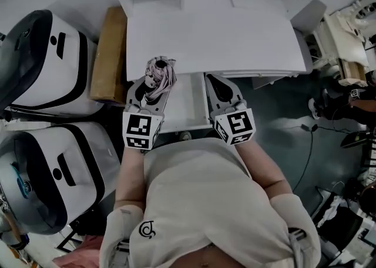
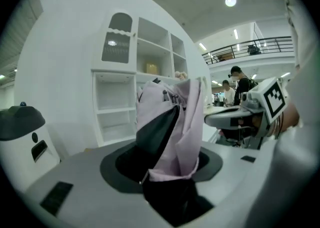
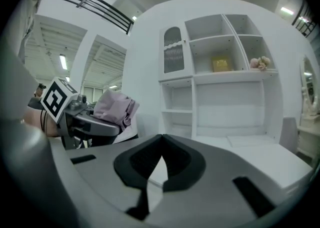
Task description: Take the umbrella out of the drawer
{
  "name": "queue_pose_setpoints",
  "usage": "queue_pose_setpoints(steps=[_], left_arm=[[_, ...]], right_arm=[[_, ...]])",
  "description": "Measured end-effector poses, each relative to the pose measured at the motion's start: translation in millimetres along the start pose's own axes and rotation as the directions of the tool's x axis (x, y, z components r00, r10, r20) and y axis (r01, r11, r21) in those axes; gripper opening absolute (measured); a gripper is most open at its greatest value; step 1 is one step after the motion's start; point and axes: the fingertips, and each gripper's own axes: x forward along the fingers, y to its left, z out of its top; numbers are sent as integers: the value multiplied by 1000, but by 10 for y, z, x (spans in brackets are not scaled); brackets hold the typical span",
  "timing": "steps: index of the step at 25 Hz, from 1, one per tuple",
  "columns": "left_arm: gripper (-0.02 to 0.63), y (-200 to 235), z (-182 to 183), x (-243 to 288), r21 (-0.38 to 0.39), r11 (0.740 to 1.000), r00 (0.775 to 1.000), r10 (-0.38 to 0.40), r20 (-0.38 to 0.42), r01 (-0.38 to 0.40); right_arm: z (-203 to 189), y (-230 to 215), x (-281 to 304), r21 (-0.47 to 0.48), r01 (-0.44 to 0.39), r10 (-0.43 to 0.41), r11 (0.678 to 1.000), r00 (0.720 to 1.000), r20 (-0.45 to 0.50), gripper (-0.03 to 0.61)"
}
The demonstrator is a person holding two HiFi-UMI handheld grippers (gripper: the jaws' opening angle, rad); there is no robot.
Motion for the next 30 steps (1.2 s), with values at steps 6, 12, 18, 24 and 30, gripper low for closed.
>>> queue_pose_setpoints(steps=[6, 12, 18, 24, 30], left_arm=[[227, 184, 426, -290, -42, 999, 991, 29, 129, -24], [225, 289, 598, -454, -64, 997, 982, 56, 180, -45], [225, 266, 591, -452, -94, 995, 981, 52, 185, -35], [225, 263, 588, -455, -99, 995, 980, 38, 194, -19], [225, 248, 594, -457, -116, 993, 978, 26, 205, -2]], right_arm=[[194, 95, 55, -14, -24, 25, 1000, 999, 33, 6], [320, 121, 69, -22, -11, 13, 1000, 998, 59, 5], [329, 160, 34, -22, -28, 30, 999, 998, 62, 5], [319, 232, 20, -25, -50, 51, 998, 997, 57, 3], [343, 236, 25, -28, -48, 50, 998, 997, 62, 3]])
